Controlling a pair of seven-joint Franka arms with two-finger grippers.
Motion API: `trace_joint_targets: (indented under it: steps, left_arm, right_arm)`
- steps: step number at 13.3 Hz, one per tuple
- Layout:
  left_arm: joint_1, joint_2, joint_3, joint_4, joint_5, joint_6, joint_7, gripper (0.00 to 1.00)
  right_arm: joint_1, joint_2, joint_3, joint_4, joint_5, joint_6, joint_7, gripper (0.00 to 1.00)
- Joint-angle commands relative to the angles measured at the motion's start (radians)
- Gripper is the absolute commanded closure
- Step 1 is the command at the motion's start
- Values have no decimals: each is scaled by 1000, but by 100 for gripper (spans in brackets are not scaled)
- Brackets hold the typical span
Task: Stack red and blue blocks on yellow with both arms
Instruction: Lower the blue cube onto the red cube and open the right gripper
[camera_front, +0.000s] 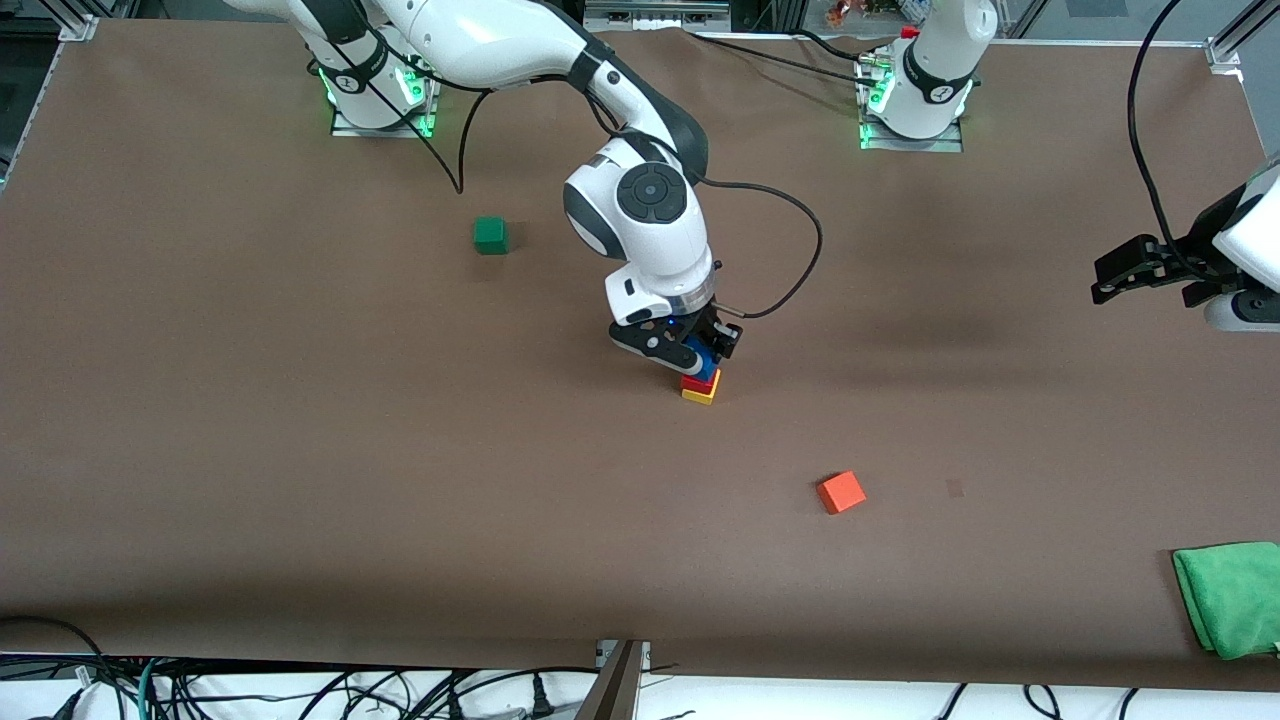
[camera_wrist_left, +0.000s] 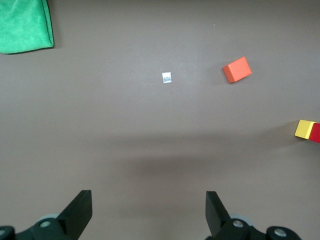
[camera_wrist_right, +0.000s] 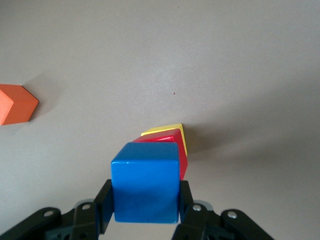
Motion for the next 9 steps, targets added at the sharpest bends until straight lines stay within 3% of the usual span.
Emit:
trace_joint_targets:
  steps: [1, 3, 4, 5, 6, 9]
  left_arm:
    - [4, 10, 2, 21, -19, -11, 15, 0]
    - [3, 10, 2, 21, -19, -11, 15, 0]
    - [3, 10, 2, 21, -19, -11, 15, 0]
    - [3, 10, 2, 21, -19, -11, 15, 0]
    - [3, 10, 2, 21, -19, -11, 15, 0]
    - [3, 10, 2, 21, -19, -11, 15, 0]
  right_arm:
    - [8, 38, -7, 47, -15, 18, 24, 48]
    - [8, 41, -8, 47, -15, 18, 24, 40]
    - [8, 39, -8, 47, -15, 18, 23, 27]
    - [6, 36, -10, 48, -14, 18, 21, 5]
    - [2, 33, -10, 48, -14, 14, 18, 0]
    - [-20, 7, -8, 65, -5, -43, 12, 0]
